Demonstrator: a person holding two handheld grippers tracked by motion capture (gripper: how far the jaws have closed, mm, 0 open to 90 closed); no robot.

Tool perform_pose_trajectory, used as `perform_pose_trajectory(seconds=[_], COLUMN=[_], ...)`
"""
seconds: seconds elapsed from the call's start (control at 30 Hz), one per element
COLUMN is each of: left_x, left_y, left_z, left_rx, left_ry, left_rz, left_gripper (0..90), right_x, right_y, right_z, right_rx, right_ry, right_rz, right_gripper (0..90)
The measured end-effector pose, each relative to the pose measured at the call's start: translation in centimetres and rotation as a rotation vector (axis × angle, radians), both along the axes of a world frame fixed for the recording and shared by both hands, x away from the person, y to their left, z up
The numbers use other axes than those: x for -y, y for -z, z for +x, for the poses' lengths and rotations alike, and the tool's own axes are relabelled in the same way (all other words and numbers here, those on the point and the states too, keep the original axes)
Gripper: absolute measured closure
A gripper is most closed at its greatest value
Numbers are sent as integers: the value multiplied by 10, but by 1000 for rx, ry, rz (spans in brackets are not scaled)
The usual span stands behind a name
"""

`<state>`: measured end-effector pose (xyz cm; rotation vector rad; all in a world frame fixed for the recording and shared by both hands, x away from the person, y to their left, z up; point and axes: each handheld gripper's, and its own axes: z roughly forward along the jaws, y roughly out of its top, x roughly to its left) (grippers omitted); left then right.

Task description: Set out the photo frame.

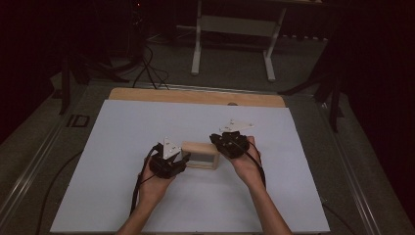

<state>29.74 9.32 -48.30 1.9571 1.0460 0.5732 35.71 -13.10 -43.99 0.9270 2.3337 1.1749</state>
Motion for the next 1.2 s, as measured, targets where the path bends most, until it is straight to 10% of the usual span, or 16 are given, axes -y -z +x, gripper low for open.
perform_pose_trajectory(seconds=[0.5,1.2], left_x=[2,2], left_y=[1,3], left_z=[0,1], left_rx=[-5,-11], left_ry=[0,2], left_rz=[13,16], left_gripper=[575,575], right_x=[9,2], right_y=[-3,-1], right_z=[-1,-16], right_rx=[-14,-17], right_ry=[-38,-153], right_rz=[98,61], right_gripper=[557,317])
